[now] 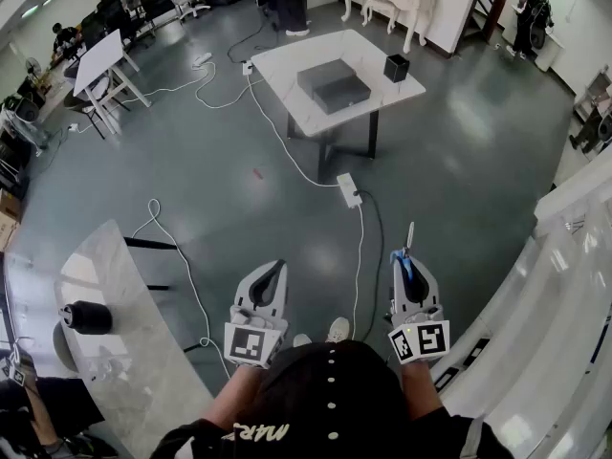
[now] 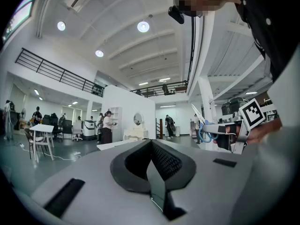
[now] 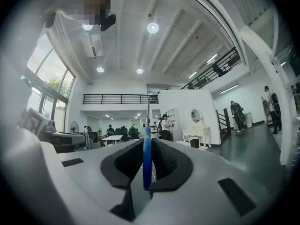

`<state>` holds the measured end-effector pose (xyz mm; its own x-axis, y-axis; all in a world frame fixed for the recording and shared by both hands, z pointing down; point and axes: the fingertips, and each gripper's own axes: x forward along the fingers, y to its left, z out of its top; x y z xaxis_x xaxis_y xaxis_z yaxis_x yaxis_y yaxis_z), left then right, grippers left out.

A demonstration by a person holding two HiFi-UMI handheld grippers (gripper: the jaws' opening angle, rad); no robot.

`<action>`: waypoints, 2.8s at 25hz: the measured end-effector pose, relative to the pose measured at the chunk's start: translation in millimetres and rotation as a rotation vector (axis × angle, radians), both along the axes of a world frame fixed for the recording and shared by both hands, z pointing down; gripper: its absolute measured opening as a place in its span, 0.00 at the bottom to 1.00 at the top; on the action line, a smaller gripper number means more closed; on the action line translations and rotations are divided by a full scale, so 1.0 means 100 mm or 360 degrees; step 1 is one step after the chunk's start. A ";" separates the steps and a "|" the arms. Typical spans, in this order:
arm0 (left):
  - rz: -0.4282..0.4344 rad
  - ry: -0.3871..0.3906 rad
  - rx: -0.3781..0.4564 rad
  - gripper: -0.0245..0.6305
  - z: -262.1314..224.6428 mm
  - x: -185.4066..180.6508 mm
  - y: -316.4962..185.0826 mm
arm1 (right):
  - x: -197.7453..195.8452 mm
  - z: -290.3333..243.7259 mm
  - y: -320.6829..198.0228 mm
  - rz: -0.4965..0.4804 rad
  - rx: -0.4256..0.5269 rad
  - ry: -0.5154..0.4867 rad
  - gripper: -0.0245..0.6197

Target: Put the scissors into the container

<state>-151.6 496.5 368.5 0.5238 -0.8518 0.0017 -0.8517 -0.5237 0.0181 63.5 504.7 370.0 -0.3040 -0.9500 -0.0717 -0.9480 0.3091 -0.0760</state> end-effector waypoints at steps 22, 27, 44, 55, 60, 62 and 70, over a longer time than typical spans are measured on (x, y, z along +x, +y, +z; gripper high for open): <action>-0.0062 -0.0087 -0.0034 0.08 0.01 0.26 -0.30 | 0.32 -0.01 -0.29 -0.0052 0.0017 -0.0033 0.13; -0.0167 0.0044 -0.0078 0.08 0.06 0.35 -0.43 | 0.46 0.01 -0.45 -0.0110 0.0023 -0.0022 0.13; -0.0267 0.0023 -0.0149 0.07 0.23 0.50 -0.74 | 0.66 0.20 -0.97 -0.0181 -0.0017 -0.0027 0.13; -0.0183 0.0052 -0.0065 0.07 0.05 0.61 -1.38 | 0.80 -0.11 -1.47 -0.0111 0.0071 0.0002 0.13; -0.0143 0.0055 -0.0070 0.08 0.06 0.60 -1.62 | 0.76 -0.13 -1.66 -0.0087 0.0062 0.0008 0.13; -0.0142 0.0056 -0.0062 0.08 0.03 0.57 -1.73 | 0.73 -0.13 -1.75 -0.0088 0.0056 0.0010 0.13; -0.0143 0.0066 -0.0050 0.07 0.02 0.35 -2.08 | 0.56 -0.11 -2.12 -0.0064 0.0034 0.0016 0.13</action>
